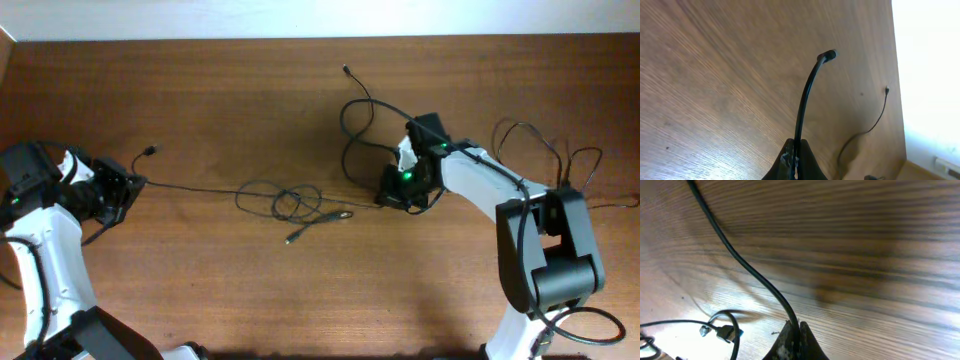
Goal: Untangle cables
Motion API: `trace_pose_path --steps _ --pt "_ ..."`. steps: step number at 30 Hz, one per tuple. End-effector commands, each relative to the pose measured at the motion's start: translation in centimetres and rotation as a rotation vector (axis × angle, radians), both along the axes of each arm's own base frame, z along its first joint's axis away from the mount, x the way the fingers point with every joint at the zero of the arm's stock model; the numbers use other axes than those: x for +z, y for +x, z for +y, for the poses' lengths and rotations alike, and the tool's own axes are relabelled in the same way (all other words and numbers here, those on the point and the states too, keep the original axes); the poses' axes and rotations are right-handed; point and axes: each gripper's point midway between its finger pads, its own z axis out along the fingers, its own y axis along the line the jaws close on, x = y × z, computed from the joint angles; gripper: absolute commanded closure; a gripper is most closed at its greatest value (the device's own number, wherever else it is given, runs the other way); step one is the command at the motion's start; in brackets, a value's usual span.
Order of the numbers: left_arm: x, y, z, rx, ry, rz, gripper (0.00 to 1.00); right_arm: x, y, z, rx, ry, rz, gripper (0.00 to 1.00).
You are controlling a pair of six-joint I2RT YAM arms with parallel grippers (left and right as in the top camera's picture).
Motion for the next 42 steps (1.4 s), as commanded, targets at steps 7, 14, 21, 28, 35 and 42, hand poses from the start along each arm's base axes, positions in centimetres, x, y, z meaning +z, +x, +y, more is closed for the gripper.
trace_pose_path --steps 7,14,21,28,35,42 --pt "-0.6 -0.4 1.9 0.052 0.064 0.038 1.00 7.4 3.8 -5.5 -0.071 -0.047 -0.191 0.96" --pt "-1.6 1.2 -2.7 -0.086 0.066 0.061 1.00 7.5 1.8 -2.9 0.003 -0.046 -0.150 0.35" --pt "-4.5 3.0 -11.3 -0.439 0.140 0.082 0.30 7.1 -0.4 0.4 0.099 -0.043 -0.122 0.28" --pt "-5.9 2.3 -14.9 -0.573 0.211 0.131 0.68 7.3 0.7 5.3 0.099 0.013 -0.195 0.52" --pt "-11.6 1.5 -17.0 -0.647 0.234 0.294 0.65 6.2 0.0 7.2 0.111 0.066 -0.146 0.51" --pt "-12.1 2.8 -16.2 -0.664 0.309 0.259 0.48 5.8 -2.0 9.8 0.019 0.037 -0.060 0.39"
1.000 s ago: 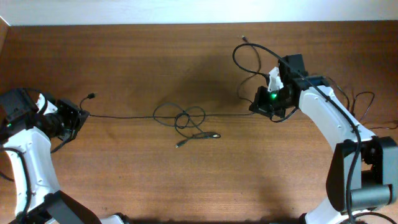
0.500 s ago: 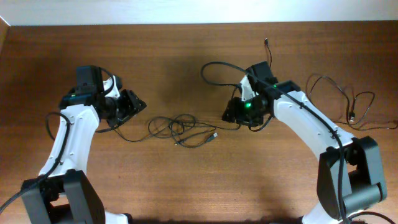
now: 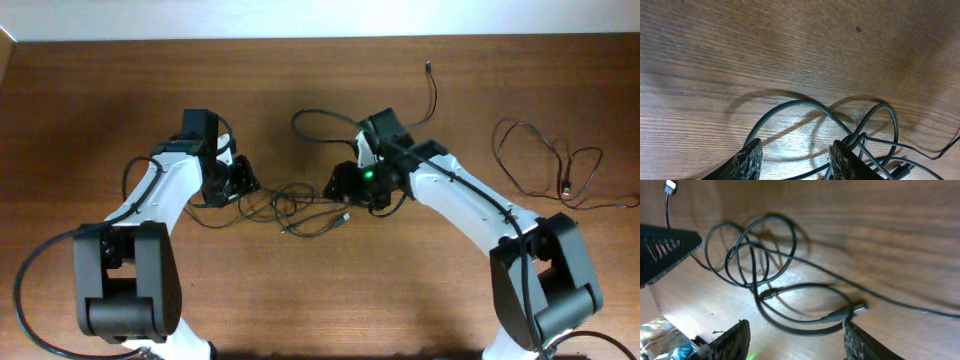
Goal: Untangle cables
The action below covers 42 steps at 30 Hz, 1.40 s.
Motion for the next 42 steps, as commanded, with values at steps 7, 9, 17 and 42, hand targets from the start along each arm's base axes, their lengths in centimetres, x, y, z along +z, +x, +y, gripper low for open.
trace_pose_path --steps 7,9,17,42 --pt "-1.0 -1.8 2.1 -0.044 0.136 0.067 0.48 -1.0 0.3 2.0 -0.252 -0.106 0.004 0.40" --pt "-1.4 -2.3 2.2 -0.058 0.146 0.079 0.48 -0.9 0.0 2.4 -0.241 -0.104 0.002 0.40" --pt "-1.9 -2.5 2.2 -0.057 0.149 0.078 0.56 -2.1 -3.2 3.3 -0.175 -0.166 0.041 0.37" --pt "-2.7 -2.2 2.2 -0.048 0.144 0.049 0.63 -4.5 1.0 3.3 -0.470 -0.094 -0.043 0.30"
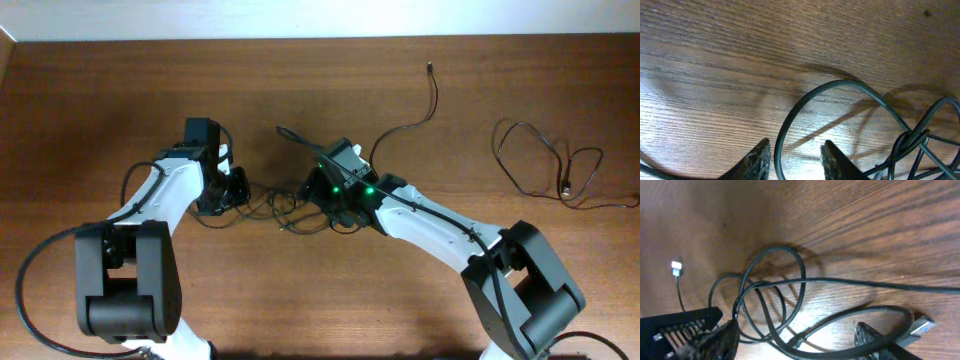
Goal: Untangle cables
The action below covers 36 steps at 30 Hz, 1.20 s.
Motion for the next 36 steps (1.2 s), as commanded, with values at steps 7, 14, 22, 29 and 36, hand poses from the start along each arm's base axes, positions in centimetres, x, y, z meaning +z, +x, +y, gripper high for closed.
trace_pose_path --steps 7,14,22,29,36 --pt "-1.2 -0.4 0.1 -0.009 0.010 -0.005 0.69 -3.1 0.6 -0.4 0.012 -0.070 -0.019 0.96" --pt "-1.5 -0.8 -0.8 0.012 -0.044 0.004 1.00 -2.9 0.5 -0.1 0.080 -0.074 -0.043 0.96" --pt "10.9 0.6 6.9 0.269 -0.048 -0.274 1.00 5.9 1.3 -3.3 0.228 -0.108 -0.254 0.96" --pt "14.9 2.1 9.1 0.304 0.054 -0.466 1.00 9.7 1.4 -9.0 0.177 -0.173 -0.281 0.96" --pt "12.0 1.1 7.8 0.278 0.014 -0.394 1.00 8.6 0.6 -11.3 0.150 -0.211 -0.201 0.95"
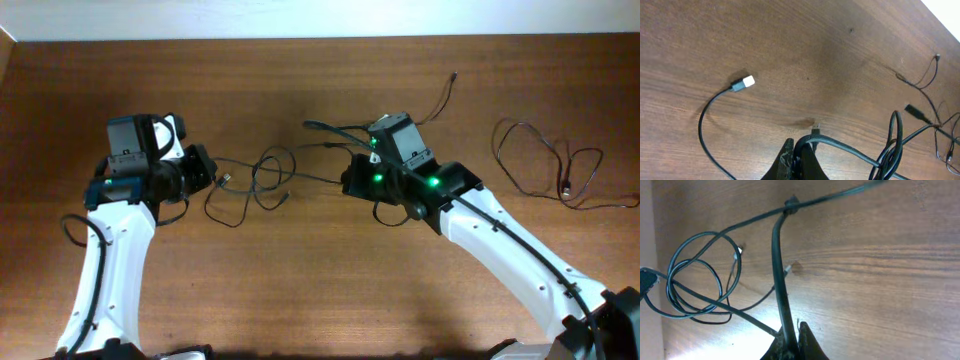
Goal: Untangle cables
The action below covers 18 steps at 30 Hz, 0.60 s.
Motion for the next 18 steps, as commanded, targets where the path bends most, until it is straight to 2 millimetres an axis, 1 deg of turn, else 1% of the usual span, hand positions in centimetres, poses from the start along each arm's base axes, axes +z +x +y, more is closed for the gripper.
trace_pose_path --steps 1,3,4,5,6,7,8,9,10,12,13,14,15,16,18 --pt "-2.7 -0.5 3.7 0.141 0.114 0.066 1.00 -1.7 0.6 -5.1 -0.117 -0.159 0.013 0.84" --pt "-4.8 -1.3 1.6 0.081 0.071 0.124 1.00 -2.2 -0.1 -5.5 -0.115 -0.177 0.044 0.62" --pt "-5.7 -1.6 0.8 0.058 0.066 0.150 0.97 -2.2 -0.2 -5.5 -0.115 -0.180 0.050 0.53" --pt "-7.0 -2.1 -0.4 0.022 0.065 0.189 0.92 -2.2 -0.3 -5.4 -0.110 -0.176 0.053 0.50" --pt "-8.4 -2.6 -1.7 -0.018 0.067 0.230 0.77 -2.2 -0.3 -5.3 -0.108 -0.172 0.055 0.47" --pt "-8.9 -2.7 -2.2 -0.045 0.075 0.245 0.60 -2.2 -0.3 -5.3 -0.107 -0.172 0.056 0.46" --pt "-9.4 -2.8 -2.7 -0.085 0.089 0.251 0.40 -2.2 -0.3 -5.3 -0.107 -0.172 0.056 0.45" --pt "-9.5 -2.9 -2.8 -0.099 0.094 0.252 0.32 -2.2 -0.3 -5.3 -0.108 -0.172 0.055 0.45" --pt "-9.4 -2.8 -2.8 -0.100 0.094 0.251 0.27 -2.3 -0.3 -5.3 -0.108 -0.172 0.055 0.45" --pt "-9.1 -2.7 -2.8 -0.100 0.094 0.250 0.29 -2.5 -0.3 -5.3 -0.108 -0.175 0.059 0.45" --pt "-9.1 -2.7 -2.9 -0.100 0.093 0.250 0.32 -2.7 -0.3 -5.3 -0.107 -0.178 0.065 0.45" --pt "-9.1 -2.8 -3.1 -0.107 0.083 0.254 0.38 -3.1 -0.3 -5.3 -0.107 -0.183 0.074 0.45" --pt "-9.2 -3.4 -3.5 -0.118 0.076 0.275 0.47 -3.7 -0.3 -5.3 -0.106 -0.191 0.088 0.45" --pt "-9.4 -3.9 -3.9 -0.132 0.079 0.295 0.50 -4.2 -0.3 -5.2 -0.102 -0.195 0.101 0.45" --pt "-9.6 -4.3 -4.4 -0.174 0.124 0.303 0.49 -5.3 -0.5 -4.6 -0.082 -0.180 0.139 0.46"
